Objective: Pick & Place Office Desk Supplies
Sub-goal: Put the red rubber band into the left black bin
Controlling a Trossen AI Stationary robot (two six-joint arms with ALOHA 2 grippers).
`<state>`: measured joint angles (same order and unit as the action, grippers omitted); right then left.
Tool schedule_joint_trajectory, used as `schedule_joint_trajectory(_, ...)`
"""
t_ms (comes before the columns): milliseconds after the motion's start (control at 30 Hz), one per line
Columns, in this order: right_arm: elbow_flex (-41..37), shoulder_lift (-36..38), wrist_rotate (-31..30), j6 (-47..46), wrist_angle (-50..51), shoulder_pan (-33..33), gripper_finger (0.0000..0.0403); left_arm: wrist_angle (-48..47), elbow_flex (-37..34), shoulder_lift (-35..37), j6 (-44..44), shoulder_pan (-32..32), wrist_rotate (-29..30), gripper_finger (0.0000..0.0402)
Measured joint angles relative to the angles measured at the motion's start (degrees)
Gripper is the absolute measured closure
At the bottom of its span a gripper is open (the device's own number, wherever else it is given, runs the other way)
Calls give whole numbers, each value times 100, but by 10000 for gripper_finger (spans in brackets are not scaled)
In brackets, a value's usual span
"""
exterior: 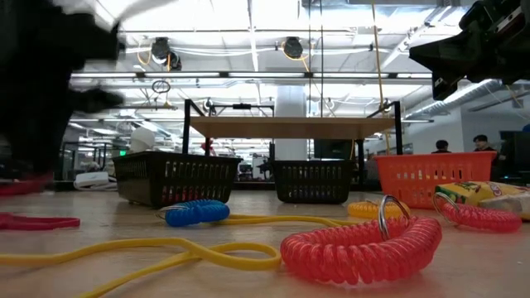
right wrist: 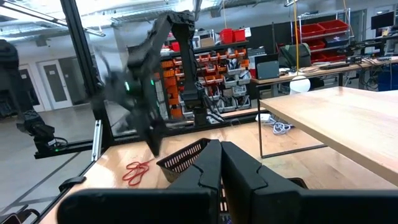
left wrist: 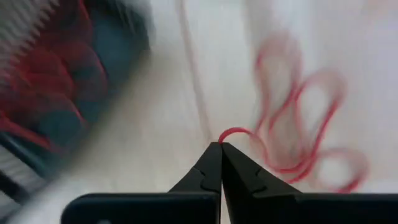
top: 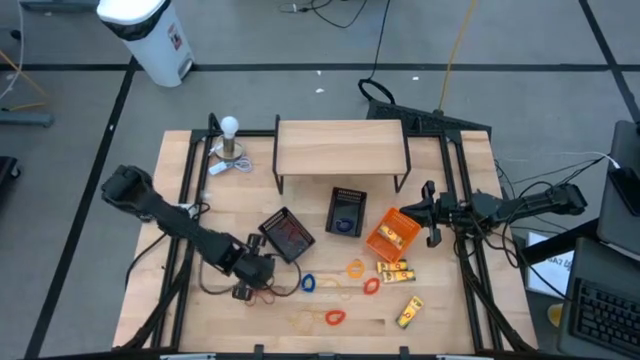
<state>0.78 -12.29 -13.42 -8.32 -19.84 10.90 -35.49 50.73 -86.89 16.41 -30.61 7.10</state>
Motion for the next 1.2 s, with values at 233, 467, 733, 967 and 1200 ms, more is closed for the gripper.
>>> schedule_joint_trajectory(233, 0, -2, 0, 0, 2, 0, 399, -780, 652, 874, -234, -40, 616, 401)
schedule_joint_trajectory(467, 1, 0, -1, 0, 5, -2, 399, -1573, 1155, 1573, -232, -369, 1350, 401)
schedule_joint_trajectory(733, 0, -2, -2, 0, 42, -1, 399, -2123, 1351, 2536, 143, -961, 2219, 401)
schedule_joint_trajectory(967, 1, -2, -2, 2, 42, -2, 399, -2301, 963, 3367, 432, -1583, 3059, 401)
schedule_joint_trajectory(1200, 0, 0, -6, 2, 43, -2, 399, -1734, 309, 4606, 53, -1800, 4284, 401)
